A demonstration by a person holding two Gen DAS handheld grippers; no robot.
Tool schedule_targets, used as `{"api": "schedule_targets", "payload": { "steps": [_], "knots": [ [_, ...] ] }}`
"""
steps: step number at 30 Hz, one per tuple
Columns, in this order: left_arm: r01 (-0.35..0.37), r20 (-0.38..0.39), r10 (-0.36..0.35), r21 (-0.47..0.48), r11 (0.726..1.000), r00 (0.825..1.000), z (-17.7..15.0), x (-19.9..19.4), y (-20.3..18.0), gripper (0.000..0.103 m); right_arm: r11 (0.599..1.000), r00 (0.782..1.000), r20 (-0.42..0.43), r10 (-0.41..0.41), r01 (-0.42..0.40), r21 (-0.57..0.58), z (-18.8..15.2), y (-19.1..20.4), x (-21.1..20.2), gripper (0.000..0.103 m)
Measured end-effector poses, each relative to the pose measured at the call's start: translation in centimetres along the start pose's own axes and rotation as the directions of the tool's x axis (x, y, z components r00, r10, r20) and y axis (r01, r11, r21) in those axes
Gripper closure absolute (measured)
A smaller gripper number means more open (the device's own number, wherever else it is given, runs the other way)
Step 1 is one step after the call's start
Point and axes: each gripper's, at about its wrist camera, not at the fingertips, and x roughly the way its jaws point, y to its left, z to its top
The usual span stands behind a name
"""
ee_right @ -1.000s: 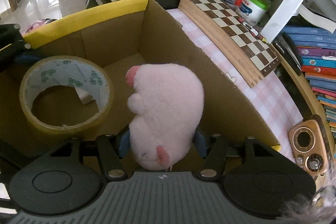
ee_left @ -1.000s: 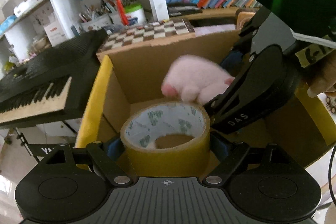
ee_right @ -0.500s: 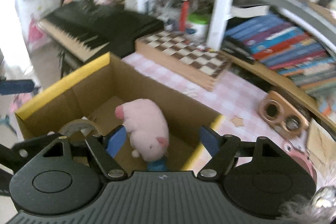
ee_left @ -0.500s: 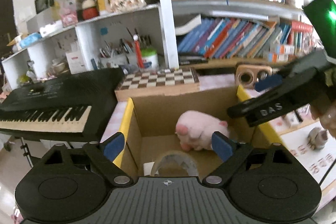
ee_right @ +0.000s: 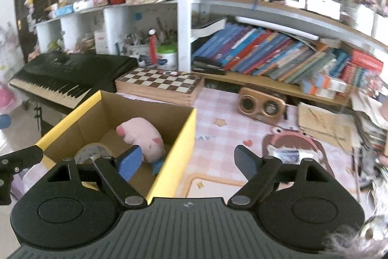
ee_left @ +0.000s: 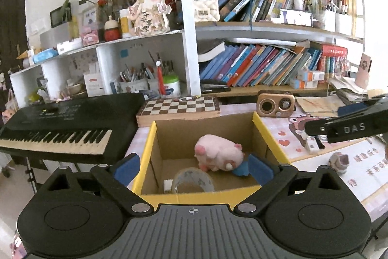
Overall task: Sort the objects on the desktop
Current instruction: 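Open both tools, releasing the tape roll and pig inside the box, then withdraw both open tools from the box back over the table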
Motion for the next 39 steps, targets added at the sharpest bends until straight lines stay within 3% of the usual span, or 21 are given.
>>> {"api": "schedule_targets", "payload": {
  "steps": [19, 39],
  "knots": [
    [0.009, -0.008, -0.010, -0.090, 0.996, 1.000, -4.1, -5.7, 0.2, 0.003, 0.962, 0.980, -0.034, -0.194, 0.197, 0.187, -9.1, -0.5, -9.3, 0.016],
    [0.063, -0.075, -0.070, -0.095, 0.994, 0.995, -7.5, -5.7, -3.4, 0.003, 0.923, 0.943, -0.108, -0.315, 0.330, 0.196, -16.1, 0.0, -11.7, 0.016]
  ]
}}
